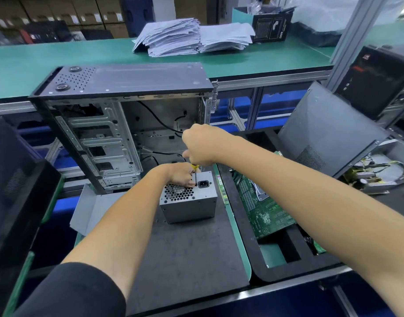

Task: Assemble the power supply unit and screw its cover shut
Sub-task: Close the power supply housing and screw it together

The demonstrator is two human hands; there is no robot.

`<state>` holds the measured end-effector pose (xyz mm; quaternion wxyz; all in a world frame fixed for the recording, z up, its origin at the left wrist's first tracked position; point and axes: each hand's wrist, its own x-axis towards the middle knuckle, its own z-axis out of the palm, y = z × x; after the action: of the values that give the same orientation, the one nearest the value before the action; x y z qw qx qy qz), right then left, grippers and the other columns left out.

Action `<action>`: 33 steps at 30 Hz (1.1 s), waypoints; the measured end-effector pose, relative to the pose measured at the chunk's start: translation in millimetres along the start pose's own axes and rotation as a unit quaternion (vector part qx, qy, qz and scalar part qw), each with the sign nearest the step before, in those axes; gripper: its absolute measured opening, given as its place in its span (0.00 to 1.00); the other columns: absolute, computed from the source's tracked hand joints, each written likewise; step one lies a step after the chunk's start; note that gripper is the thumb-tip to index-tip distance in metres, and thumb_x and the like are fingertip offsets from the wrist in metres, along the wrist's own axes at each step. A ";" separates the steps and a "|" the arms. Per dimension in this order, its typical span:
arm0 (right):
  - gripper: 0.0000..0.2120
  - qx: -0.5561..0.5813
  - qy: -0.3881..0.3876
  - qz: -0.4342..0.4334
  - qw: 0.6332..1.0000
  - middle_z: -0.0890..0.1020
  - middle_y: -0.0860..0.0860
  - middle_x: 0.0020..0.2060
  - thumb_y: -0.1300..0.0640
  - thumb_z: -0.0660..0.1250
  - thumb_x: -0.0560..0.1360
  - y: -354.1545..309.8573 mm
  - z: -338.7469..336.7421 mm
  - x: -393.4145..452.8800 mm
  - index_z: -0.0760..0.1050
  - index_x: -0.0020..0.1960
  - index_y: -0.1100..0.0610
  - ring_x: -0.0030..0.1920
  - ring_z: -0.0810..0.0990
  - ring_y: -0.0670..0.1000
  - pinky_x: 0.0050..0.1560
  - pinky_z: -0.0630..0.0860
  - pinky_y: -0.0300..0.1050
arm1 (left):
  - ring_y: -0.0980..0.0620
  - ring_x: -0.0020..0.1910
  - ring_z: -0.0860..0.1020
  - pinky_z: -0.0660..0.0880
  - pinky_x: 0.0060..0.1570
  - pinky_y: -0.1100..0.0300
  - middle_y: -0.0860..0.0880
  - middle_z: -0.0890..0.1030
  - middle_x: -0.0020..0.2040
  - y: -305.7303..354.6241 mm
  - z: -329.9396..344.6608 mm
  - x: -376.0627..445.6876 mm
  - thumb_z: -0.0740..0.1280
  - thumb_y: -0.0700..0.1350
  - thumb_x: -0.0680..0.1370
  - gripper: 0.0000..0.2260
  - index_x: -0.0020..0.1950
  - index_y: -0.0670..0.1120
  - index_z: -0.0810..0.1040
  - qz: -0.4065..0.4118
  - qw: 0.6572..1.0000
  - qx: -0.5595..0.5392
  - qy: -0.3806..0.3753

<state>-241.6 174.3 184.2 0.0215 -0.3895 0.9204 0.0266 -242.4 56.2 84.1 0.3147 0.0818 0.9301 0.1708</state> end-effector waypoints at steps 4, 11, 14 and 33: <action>0.17 0.012 0.002 -0.007 1.000 0.66 0.50 0.32 0.52 0.63 0.78 1.1 4.1 5.3 0.61 0.35 0.56 0.30 0.66 0.48 0.27 0.61 0.42 | 0.52 0.39 0.64 0.59 0.43 0.63 0.44 0.68 0.46 -5.0 0.2 3.2 0.60 0.40 0.81 0.02 0.51 0.42 0.71 0.008 0.999 0.038 -0.001; 0.18 0.265 0.042 0.008 0.963 0.70 0.51 0.28 0.51 0.71 0.72 4.8 18.6 8.3 0.66 0.32 0.58 0.29 0.66 0.49 0.31 0.65 0.44 | 0.48 0.50 0.72 0.68 0.51 0.57 0.45 0.76 0.53 -6.9 0.0 -2.6 0.62 0.40 0.80 0.10 0.61 0.40 0.73 0.028 1.000 0.006 -0.012; 0.18 0.341 0.092 0.062 0.934 0.67 0.50 0.27 0.54 0.66 0.76 14.2 17.0 11.5 0.61 0.33 0.56 0.28 0.65 0.49 0.29 0.63 0.42 | 0.50 0.42 0.69 0.66 0.41 0.56 0.51 0.71 0.43 -8.7 2.0 -5.8 0.64 0.38 0.78 0.08 0.55 0.47 0.71 0.040 0.998 -0.046 -0.008; 0.20 0.145 -0.388 -0.039 0.910 0.70 0.52 0.26 0.51 0.78 0.66 9.1 84.3 -2.8 0.67 0.33 0.55 0.25 0.65 0.51 0.27 0.64 0.38 | 0.60 0.31 0.74 0.69 0.31 0.68 0.52 0.79 0.37 -13.8 20.6 -41.0 0.68 0.34 0.76 0.06 0.45 0.45 0.77 0.042 0.962 -0.237 -0.125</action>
<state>-244.6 188.2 100.5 0.4337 -0.3770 0.8174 0.0412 -198.0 38.2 86.6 0.4316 0.0642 0.8119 0.3879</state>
